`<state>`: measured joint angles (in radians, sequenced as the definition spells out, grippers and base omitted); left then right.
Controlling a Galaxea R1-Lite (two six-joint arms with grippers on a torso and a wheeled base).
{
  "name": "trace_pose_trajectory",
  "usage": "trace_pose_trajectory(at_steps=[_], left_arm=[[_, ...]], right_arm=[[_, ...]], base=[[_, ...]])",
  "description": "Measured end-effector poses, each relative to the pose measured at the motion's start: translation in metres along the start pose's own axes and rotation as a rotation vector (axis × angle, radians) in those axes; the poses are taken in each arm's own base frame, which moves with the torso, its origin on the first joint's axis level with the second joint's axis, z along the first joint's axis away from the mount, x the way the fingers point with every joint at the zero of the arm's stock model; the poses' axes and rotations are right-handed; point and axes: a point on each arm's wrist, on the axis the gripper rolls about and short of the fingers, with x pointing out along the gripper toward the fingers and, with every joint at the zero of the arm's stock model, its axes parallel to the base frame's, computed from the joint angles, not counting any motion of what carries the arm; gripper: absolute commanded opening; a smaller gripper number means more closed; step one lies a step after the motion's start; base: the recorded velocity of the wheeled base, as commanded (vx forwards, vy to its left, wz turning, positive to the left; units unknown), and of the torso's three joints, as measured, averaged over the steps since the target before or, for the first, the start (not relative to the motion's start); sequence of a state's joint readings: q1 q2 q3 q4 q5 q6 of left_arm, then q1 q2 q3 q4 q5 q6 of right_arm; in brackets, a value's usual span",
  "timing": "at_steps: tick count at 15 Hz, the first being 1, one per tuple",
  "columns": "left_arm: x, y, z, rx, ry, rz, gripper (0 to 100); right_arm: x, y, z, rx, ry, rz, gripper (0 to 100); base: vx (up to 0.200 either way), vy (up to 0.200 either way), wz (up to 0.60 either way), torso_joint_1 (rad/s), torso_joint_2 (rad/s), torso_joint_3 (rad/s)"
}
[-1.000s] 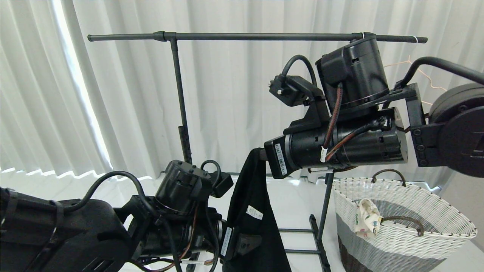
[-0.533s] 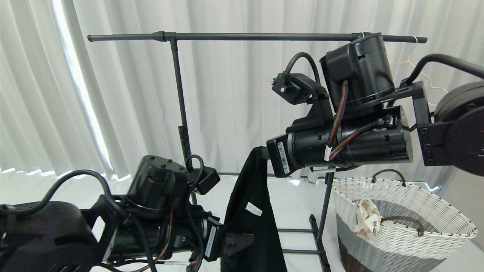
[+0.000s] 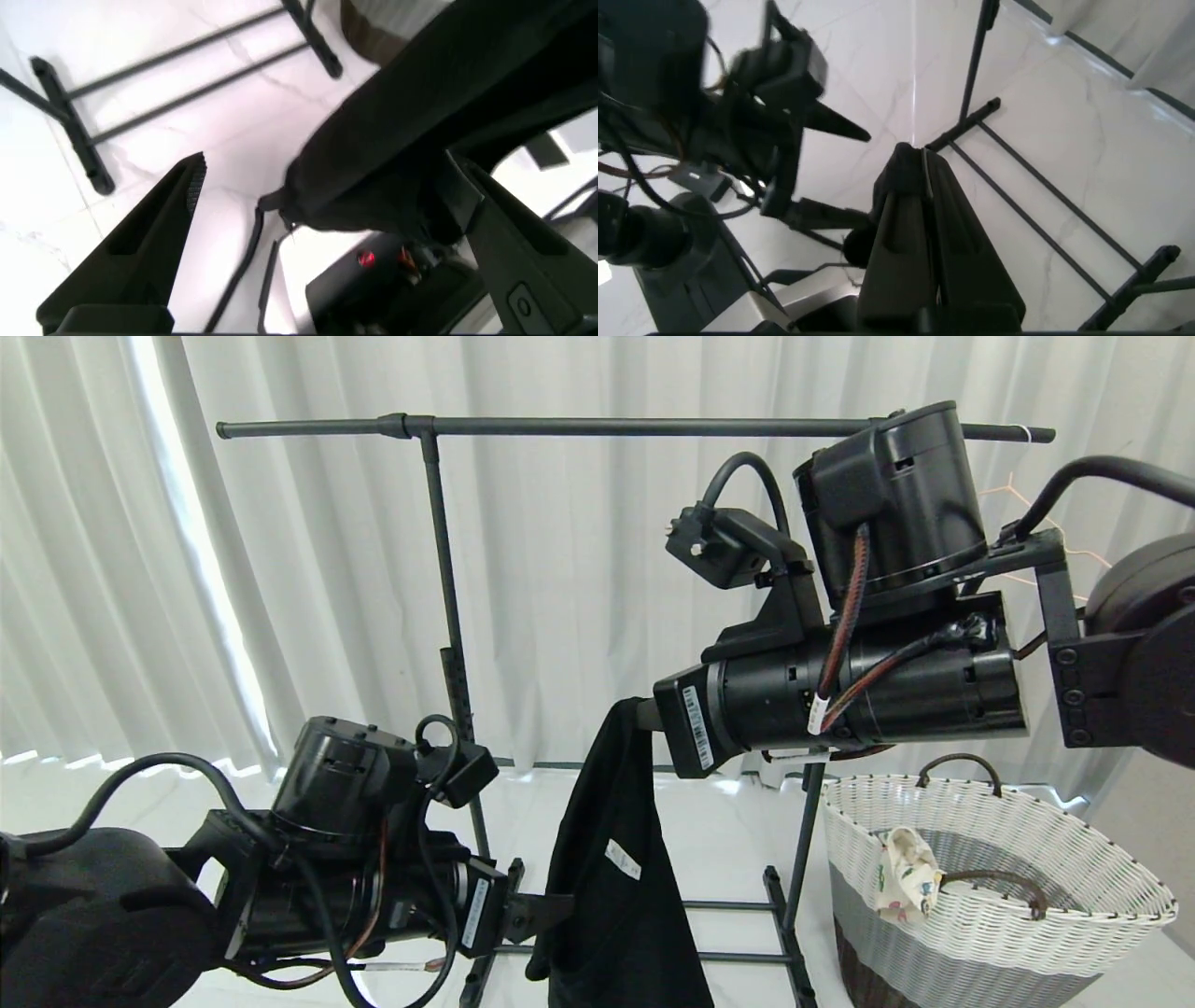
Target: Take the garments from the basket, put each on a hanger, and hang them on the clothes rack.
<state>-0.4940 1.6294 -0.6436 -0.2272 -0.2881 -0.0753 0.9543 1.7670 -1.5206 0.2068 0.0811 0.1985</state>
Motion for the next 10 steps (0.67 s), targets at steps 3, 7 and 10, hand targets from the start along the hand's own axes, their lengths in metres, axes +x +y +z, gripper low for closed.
trace_pose_trajectory(at_steps=[3,7,10], left_arm=[[0.008,-0.005,-0.004,0.014,0.033,-0.021,100],[0.025,0.002,-0.012,-0.002,0.097,0.072,100],[0.036,0.01,-0.02,-0.018,0.149,0.128,100]], right_arm=[[-0.001,0.001,0.0,-0.002,-0.001,0.003,0],[-0.002,0.003,0.0,-0.006,-0.001,0.009,0],[-0.003,0.003,-0.002,-0.013,0.001,-0.018,0]], base=[[0.0,0.0,0.0,0.0,0.0,0.0],[0.0,0.0,0.0,0.0,0.0,0.0],[0.0,0.0,0.0,0.0,0.0,0.0]])
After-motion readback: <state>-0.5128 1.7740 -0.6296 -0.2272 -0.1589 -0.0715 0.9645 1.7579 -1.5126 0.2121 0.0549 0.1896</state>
